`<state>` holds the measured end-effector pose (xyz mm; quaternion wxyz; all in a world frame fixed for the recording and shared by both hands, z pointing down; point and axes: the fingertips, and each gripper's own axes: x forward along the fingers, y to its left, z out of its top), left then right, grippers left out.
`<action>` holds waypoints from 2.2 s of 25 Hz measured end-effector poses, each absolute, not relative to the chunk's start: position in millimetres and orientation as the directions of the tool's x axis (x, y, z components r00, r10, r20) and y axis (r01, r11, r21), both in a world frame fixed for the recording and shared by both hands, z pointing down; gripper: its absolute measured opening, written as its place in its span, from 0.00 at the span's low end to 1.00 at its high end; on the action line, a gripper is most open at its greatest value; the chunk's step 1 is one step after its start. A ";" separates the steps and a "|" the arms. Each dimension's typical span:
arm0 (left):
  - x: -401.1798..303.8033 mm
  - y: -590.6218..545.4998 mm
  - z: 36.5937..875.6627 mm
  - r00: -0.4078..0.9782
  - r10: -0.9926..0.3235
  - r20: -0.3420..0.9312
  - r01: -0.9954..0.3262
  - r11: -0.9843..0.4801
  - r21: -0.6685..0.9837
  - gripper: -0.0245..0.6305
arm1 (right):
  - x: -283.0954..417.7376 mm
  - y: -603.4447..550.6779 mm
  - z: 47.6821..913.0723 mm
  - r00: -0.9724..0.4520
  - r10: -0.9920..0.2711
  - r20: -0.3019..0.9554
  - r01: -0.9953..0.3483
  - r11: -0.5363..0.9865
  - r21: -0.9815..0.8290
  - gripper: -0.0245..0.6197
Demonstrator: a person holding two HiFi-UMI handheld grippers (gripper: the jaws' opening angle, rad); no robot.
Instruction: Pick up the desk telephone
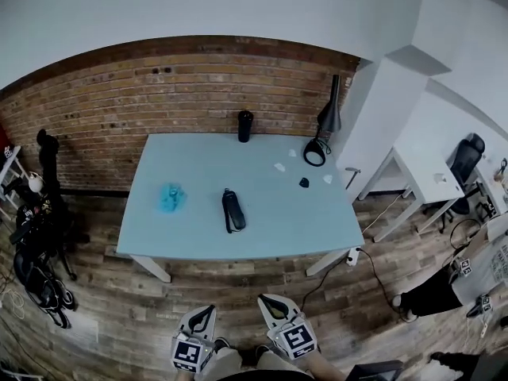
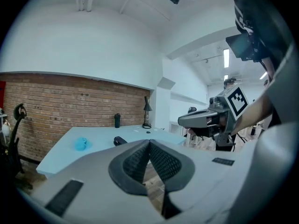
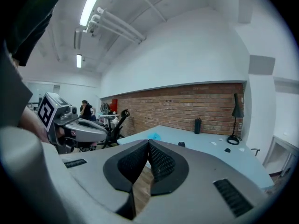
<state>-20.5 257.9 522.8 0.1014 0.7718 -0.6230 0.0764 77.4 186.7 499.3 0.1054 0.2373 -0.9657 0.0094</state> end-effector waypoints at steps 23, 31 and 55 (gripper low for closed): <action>-95.9 124.0 536.2 0.177 -0.930 0.324 -0.984 -0.170 0.049 0.06 | -6.8 5.8 518.5 -0.874 -0.440 0.207 -0.461 0.886 -0.061 0.07; -99.2 71.5 540.2 0.087 -0.909 0.407 -0.996 -0.065 0.068 0.06 | -15.1 -90.8 554.3 -0.886 -0.394 0.246 -0.439 0.882 -0.171 0.07; -159.5 54.6 565.1 0.008 -0.879 0.477 -0.999 0.018 0.050 0.06 | -108.7 -203.3 712.4 -0.817 -0.150 0.556 -0.437 0.792 -0.427 0.42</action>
